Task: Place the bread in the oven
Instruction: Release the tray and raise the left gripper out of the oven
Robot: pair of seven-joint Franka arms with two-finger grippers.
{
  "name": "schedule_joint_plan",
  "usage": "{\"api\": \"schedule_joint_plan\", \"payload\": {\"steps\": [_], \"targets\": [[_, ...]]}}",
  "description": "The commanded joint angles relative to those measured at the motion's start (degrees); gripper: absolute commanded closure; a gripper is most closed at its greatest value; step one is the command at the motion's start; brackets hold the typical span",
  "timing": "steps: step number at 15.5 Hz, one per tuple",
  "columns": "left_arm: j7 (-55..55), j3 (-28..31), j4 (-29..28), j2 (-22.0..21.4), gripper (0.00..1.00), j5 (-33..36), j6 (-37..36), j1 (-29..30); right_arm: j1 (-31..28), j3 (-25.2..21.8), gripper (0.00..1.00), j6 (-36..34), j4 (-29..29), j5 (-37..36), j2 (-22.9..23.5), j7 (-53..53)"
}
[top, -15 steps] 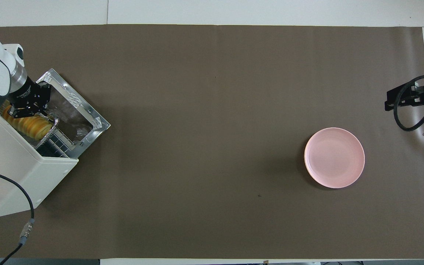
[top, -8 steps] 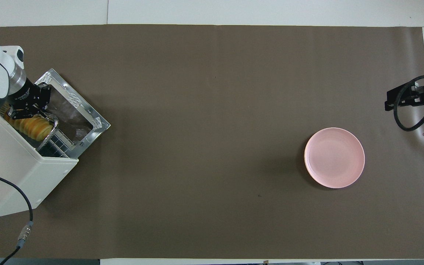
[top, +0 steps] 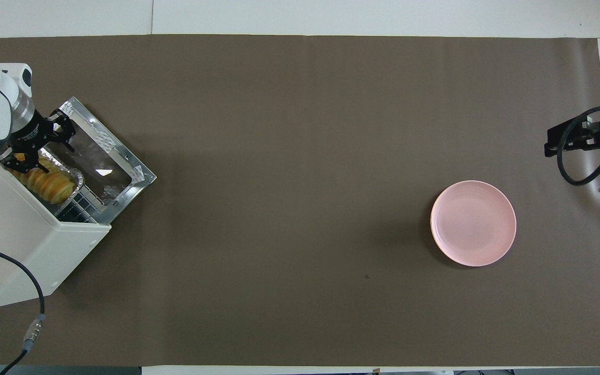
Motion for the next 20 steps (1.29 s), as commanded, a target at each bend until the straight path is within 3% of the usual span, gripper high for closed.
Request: {"api": "schedule_joint_plan", "payload": {"steps": [1, 11, 17, 20], "targets": [[0.57, 0.37, -0.28, -1.24, 0.0, 1.34, 0.32, -1.17, -0.59, 0.41, 0.0, -0.33, -0.96, -0.66, -1.11, -1.54], [4.08, -0.6, 6.23, -0.8, 0.0, 3.01, -4.34, -1.78, -0.59, 0.41, 0.0, -0.33, -0.96, -0.66, -1.11, -1.54], [20.22, -0.86, 5.53, -6.68, 0.0, 1.07, -11.44, -2.75, -0.59, 0.41, 0.0, -0.33, -0.96, -0.66, -1.11, -1.54], [29.29, -0.78, 3.34, -12.03, 0.0, 1.07, -14.01, -2.58, -0.59, 0.41, 0.0, -0.33, -0.96, -0.66, -1.11, -1.54]]}}
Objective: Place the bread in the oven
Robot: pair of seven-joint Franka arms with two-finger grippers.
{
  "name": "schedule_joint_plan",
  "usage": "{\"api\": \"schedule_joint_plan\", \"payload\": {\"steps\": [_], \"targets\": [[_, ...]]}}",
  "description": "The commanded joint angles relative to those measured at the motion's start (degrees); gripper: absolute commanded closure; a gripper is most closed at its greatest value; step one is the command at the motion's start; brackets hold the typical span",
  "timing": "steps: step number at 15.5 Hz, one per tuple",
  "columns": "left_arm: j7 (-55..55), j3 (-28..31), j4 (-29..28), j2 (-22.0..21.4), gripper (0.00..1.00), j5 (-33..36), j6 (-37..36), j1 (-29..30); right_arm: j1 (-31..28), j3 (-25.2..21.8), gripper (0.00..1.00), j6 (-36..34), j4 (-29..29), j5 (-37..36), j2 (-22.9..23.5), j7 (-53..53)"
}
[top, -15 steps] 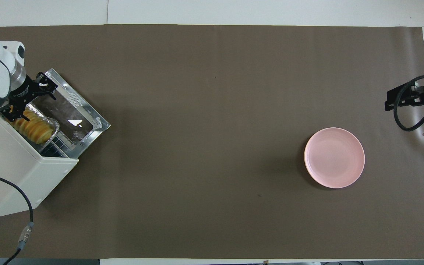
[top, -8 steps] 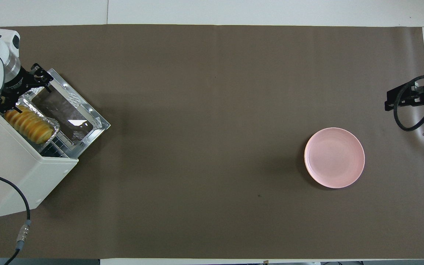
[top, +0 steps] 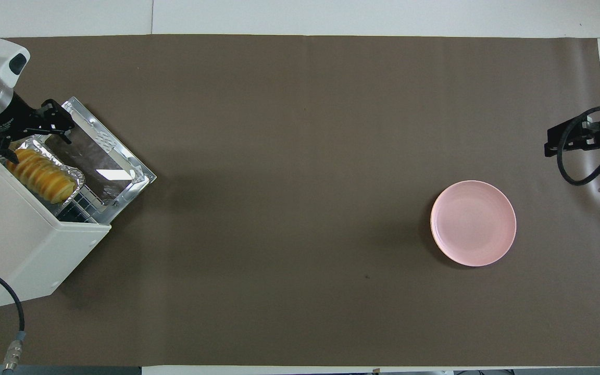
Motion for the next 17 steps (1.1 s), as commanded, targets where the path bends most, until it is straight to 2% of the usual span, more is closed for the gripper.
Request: {"api": "schedule_joint_plan", "payload": {"steps": [1, 3, 4, 6, 7, 9, 11, 17], "targets": [[6.93, 0.08, -4.79, -7.53, 0.0, -0.52, -1.61, -0.06, -0.59, 0.41, 0.0, -0.33, -0.96, -0.66, -1.11, -1.45], [7.81, -0.62, -8.39, -12.36, 0.0, -0.43, -1.7, 0.9, -0.59, 0.41, 0.0, -0.33, -0.87, -0.66, -1.11, -1.54], [8.25, -3.58, -10.76, -15.44, 0.0, -0.43, -2.05, 4.56, -0.59, 0.41, 0.0, -0.33, -0.96, -0.66, -1.11, -1.45], [9.05, -14.73, -13.58, -18.44, 0.0, -0.17, -2.58, 13.35, -0.59, 0.41, 0.0, -0.33, -0.96, -0.66, -1.11, -1.45], [9.05, -15.47, -14.46, -19.15, 0.0, -0.08, -3.01, 13.47, -0.59, 0.41, 0.0, -0.33, -0.96, -0.66, -1.11, -1.54], [10.36, -18.45, -14.74, -19.86, 0.0, -0.08, -3.9, 14.52, -0.59, 0.41, 0.0, -0.33, -0.96, -0.66, -1.11, -1.45], [13.43, -18.47, -13.33, -18.99, 0.0, -0.34, -0.84, 16.37, -0.59, 0.41, 0.0, -0.33, -0.96, -0.66, -1.11, -1.45], [17.47, -19.96, -9.74, -16.18, 0.0, -0.78, -0.21, 16.46, -0.59, 0.41, 0.0, -0.33, -0.96, -0.66, -1.11, -1.54]]}}
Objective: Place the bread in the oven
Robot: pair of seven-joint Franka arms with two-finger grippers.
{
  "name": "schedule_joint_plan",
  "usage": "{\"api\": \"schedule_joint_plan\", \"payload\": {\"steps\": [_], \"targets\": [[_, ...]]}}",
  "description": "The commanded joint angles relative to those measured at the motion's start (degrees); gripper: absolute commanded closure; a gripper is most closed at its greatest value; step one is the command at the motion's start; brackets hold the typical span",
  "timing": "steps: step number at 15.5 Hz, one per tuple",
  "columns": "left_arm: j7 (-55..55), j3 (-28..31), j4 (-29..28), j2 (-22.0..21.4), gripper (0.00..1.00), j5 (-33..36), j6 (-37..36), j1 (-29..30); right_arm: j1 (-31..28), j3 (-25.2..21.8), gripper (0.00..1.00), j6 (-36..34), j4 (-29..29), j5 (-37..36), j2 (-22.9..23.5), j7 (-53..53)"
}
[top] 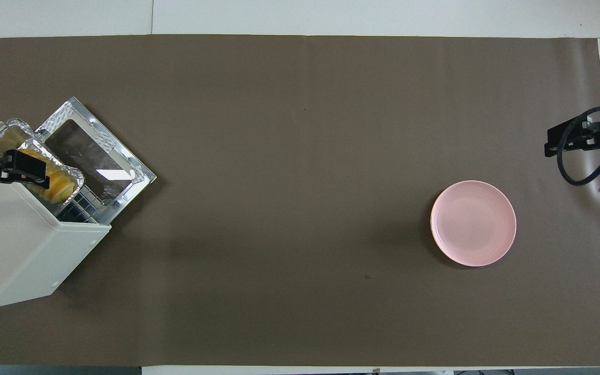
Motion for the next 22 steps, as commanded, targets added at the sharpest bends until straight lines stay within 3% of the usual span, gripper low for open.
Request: {"api": "schedule_joint_plan", "payload": {"steps": [1, 22], "targets": [[3.09, -3.24, 3.39, 2.0, 0.0, -0.69, -0.15, 1.6, -0.59, 0.41, 0.0, -0.33, -0.96, -0.66, -1.11, -1.54], [3.53, -4.4, 8.05, 4.29, 0.0, -2.54, -0.76, 2.3, -0.59, 0.41, 0.0, -0.33, -0.96, -0.66, -1.11, -1.54]]}}
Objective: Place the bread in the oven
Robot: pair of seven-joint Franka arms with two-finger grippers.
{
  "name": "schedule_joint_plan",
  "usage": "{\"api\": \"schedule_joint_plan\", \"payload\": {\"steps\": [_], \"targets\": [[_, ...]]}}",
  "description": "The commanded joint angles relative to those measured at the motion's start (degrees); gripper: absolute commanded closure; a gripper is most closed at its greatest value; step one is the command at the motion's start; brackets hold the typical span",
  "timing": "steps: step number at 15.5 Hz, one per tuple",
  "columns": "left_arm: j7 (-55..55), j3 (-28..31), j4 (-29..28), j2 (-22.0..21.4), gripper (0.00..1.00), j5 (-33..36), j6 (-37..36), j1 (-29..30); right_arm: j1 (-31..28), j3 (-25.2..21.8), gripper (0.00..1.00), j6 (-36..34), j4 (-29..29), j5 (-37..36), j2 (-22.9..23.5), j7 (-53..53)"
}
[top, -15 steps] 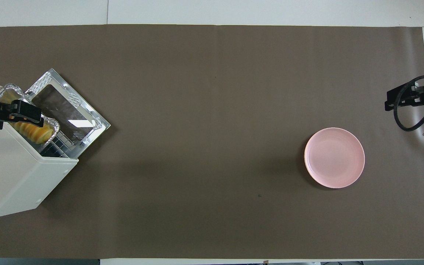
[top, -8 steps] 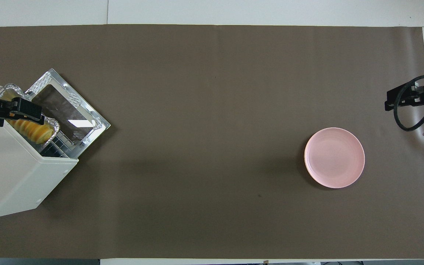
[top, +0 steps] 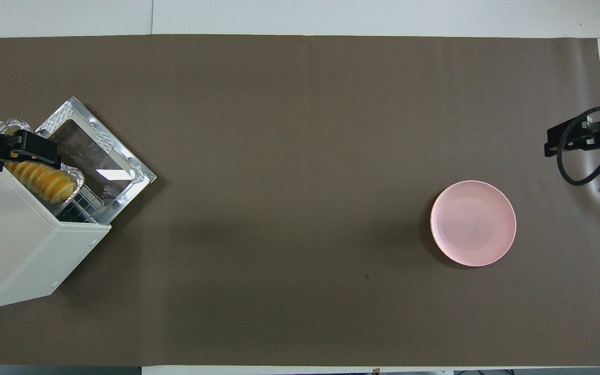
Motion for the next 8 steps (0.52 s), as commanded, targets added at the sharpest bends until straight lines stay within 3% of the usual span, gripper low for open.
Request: {"api": "schedule_joint_plan", "payload": {"steps": [1, 8], "targets": [[0.87, 0.05, 1.88, 1.21, 0.0, -0.59, -1.1, 0.22, -0.59, 0.41, 0.0, -0.33, -0.87, -0.66, -1.11, -1.54], [0.87, -0.12, 1.35, 0.51, 0.0, -0.33, -0.84, 0.48, -0.59, 0.41, 0.0, -0.33, -0.96, -0.66, -1.11, -1.45]]}}
